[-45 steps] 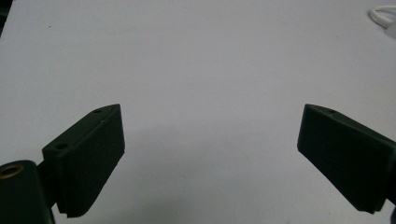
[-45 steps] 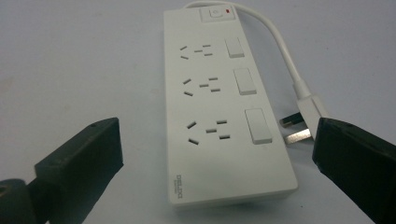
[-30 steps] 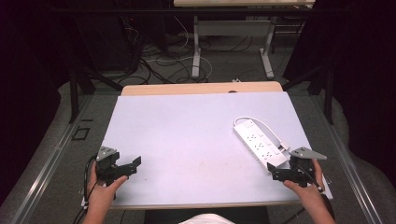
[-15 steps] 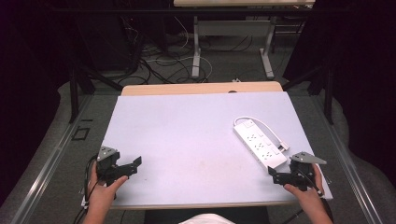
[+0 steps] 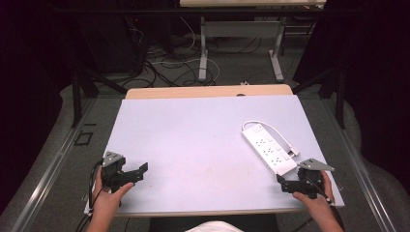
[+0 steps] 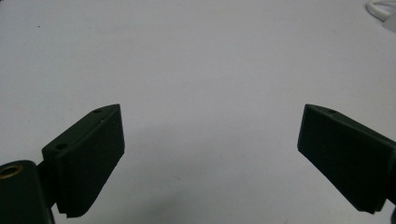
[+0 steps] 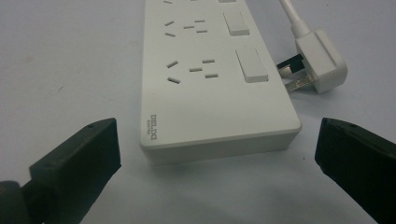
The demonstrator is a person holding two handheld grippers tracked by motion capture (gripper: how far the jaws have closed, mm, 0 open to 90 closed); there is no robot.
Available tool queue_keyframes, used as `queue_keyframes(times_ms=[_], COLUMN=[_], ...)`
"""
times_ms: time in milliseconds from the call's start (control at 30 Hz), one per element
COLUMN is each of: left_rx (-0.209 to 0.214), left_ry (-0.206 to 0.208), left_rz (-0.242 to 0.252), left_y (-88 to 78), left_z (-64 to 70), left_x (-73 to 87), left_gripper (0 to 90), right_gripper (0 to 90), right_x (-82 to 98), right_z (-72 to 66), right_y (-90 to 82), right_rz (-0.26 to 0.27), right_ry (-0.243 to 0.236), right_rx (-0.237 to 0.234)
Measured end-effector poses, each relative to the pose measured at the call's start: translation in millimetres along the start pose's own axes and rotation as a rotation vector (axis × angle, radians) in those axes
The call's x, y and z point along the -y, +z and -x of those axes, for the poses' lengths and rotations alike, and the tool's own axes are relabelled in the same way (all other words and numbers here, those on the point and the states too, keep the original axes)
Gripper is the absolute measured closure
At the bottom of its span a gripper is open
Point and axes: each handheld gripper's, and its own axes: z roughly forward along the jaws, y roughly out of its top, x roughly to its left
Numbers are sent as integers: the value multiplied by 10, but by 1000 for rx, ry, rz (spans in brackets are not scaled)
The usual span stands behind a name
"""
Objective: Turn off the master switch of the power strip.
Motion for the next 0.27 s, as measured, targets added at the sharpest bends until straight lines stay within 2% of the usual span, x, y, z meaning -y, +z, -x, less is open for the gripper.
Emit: queue_keyframes(times_ms=[267], left_rx=[3], left_ry=[5], left_rz=[0], left_y=[23], left_z=[9], left_x=[-1], left_gripper=[75], right_gripper=[0], right_x=[4], right_z=[1], right_y=[-5], right_rz=[-1], right_ry=[8], right_rx=[-3])
